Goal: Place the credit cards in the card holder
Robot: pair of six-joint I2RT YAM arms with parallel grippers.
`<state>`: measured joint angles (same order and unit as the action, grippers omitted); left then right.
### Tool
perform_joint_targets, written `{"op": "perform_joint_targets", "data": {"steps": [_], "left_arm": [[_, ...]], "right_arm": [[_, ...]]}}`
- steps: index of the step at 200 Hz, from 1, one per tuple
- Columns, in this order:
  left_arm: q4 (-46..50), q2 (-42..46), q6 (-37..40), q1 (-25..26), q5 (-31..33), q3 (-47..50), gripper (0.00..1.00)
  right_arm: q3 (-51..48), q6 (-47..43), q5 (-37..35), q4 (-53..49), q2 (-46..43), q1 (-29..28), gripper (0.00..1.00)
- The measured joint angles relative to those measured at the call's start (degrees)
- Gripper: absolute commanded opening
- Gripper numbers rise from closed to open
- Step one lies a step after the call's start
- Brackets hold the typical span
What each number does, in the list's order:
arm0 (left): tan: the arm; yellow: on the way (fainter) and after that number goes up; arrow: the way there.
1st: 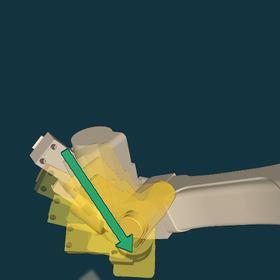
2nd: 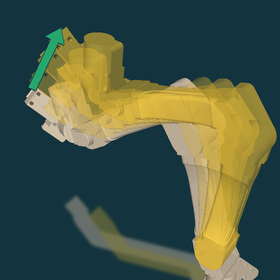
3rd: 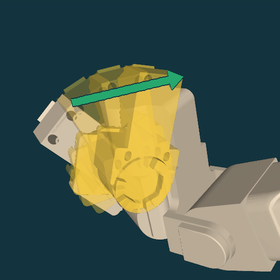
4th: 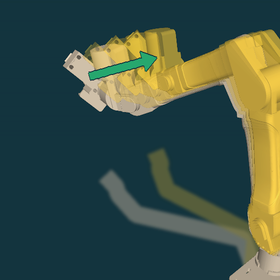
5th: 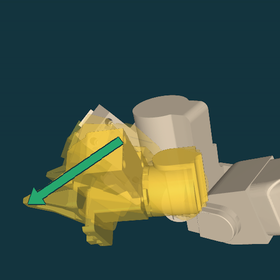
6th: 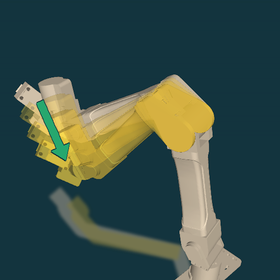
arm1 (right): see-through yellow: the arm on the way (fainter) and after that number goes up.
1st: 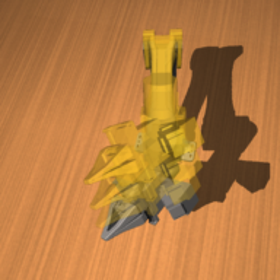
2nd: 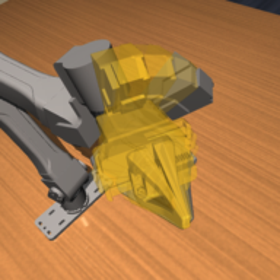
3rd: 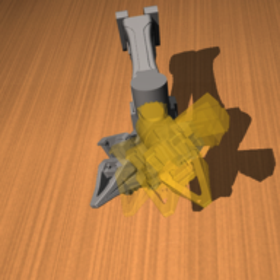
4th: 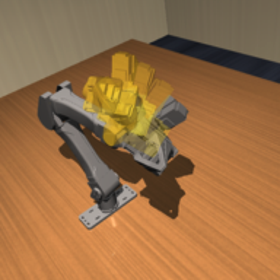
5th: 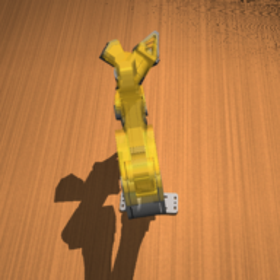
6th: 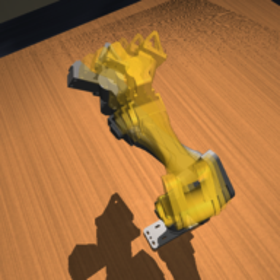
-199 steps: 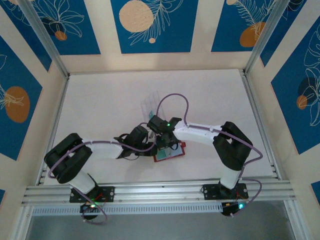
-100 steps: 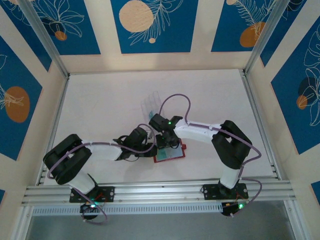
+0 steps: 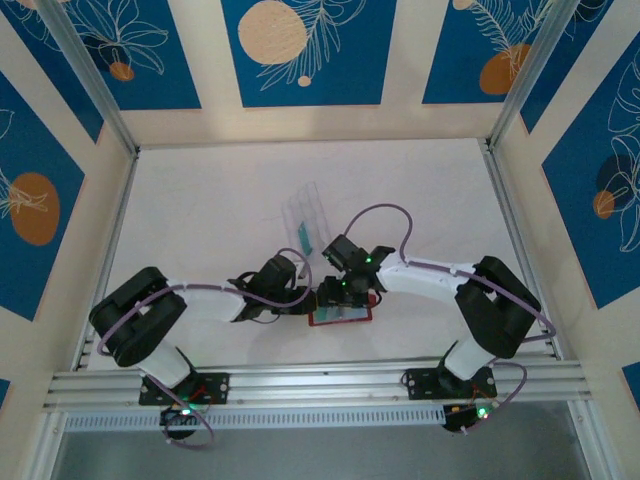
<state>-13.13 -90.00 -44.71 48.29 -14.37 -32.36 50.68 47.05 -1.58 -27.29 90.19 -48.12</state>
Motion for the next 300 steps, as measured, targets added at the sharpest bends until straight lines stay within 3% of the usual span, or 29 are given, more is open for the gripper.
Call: {"op": "perform_joint_targets", "data": {"steps": [97,166,245,300], "left_arm": [[-0.3,-0.2,0.0,0.1,-0.2,-0.1,0.20],[0.0,-0.1,-0.9,-0.3,-0.8,0.0,0.21],[-0.1,4.3,-4.5,-5.3,-5.4,4.5,0.25],[-6.5,6.2,-9.3,-9.0,-10.6,9.6,0.28]], "right_arm": [[-1.9,1.6,1.7,0.4,-2.6,-0.6,0.52],[3.0,-2.1,3.7,-0.3,0.4,0.4,0.53],[4.2,-3.0,8.2,4.0,3.6,0.6,0.56],[4.3,-3.1,10.8,7.6,4.9,0.6,0.57]]}}
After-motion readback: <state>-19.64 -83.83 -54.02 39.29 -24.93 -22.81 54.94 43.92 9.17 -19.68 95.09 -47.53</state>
